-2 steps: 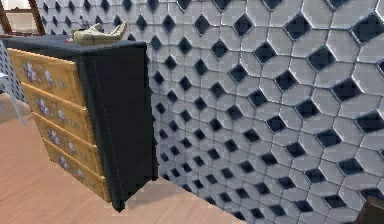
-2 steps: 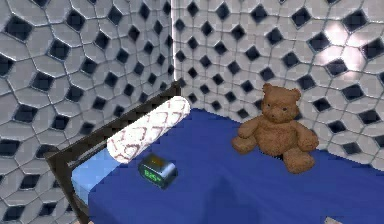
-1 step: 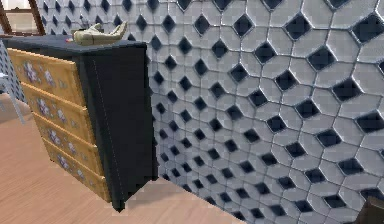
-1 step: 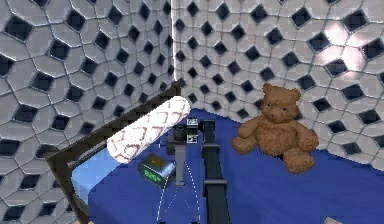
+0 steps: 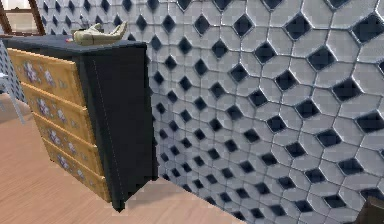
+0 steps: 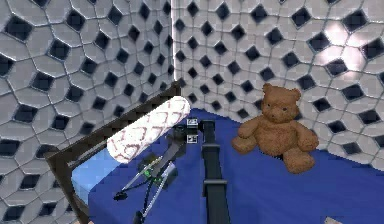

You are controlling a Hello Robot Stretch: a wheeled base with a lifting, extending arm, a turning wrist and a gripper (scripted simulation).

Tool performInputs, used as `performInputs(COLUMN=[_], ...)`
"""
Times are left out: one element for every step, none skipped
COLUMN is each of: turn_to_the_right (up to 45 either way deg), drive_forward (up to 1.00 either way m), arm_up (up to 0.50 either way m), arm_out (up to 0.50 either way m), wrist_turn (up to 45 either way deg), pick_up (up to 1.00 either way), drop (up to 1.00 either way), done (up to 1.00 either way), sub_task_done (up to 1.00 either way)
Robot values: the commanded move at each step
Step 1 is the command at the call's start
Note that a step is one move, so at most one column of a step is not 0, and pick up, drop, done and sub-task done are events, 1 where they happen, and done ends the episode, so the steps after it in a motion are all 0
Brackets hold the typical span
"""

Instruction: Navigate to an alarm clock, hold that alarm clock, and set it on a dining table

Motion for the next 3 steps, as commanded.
performInputs(turn_to_the_right=[0.0,0.0,0.0], drive_forward=[0.00,0.00,0.00], arm_up=[0.00,0.00,0.00], arm_out=[0.00,0.00,0.00], wrist_turn=[45.0,45.0,15.0], pick_up=[0.00,0.00,0.00], drop=[0.00,0.00,0.00], done=[0.00,0.00,0.00], sub_task_done=[0.00,0.00,0.00])
